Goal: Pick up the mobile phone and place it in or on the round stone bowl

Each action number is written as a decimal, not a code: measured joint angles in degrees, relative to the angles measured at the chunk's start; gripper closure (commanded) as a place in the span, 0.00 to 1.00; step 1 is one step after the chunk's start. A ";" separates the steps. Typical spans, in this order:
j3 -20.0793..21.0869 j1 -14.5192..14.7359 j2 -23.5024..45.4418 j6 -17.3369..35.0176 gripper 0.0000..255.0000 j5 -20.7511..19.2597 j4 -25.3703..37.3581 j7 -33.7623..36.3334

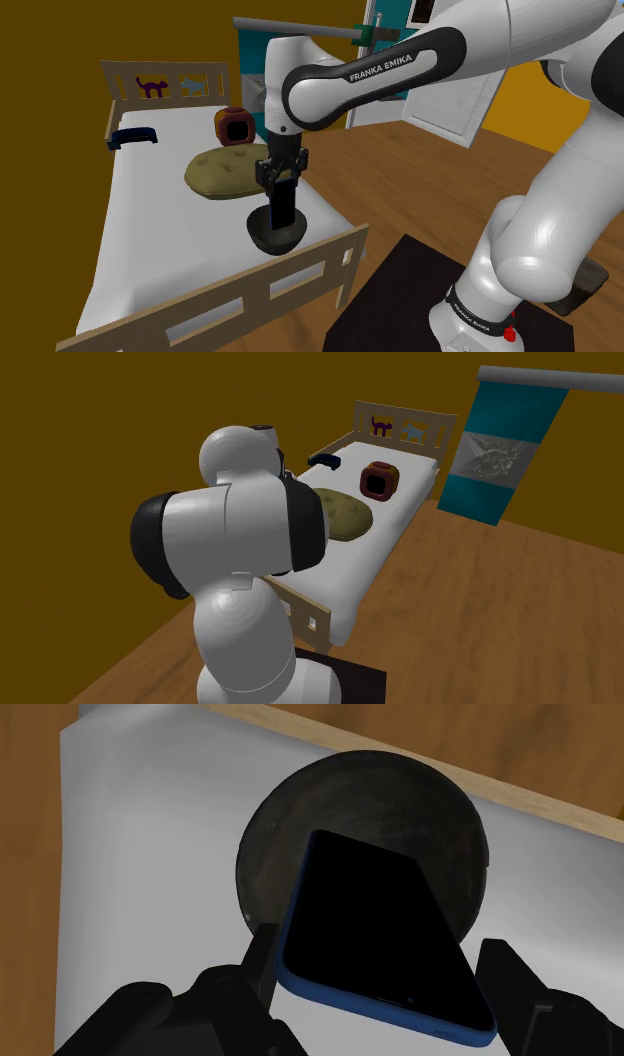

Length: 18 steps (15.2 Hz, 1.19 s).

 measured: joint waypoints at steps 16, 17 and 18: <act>-0.21 -0.05 -1.80 -7.15 0.00 0.34 5.42 -0.28; -0.21 -0.05 -1.81 -7.18 0.00 0.35 5.43 -0.28; -0.21 -0.05 -1.81 -7.20 0.00 0.35 5.44 -0.28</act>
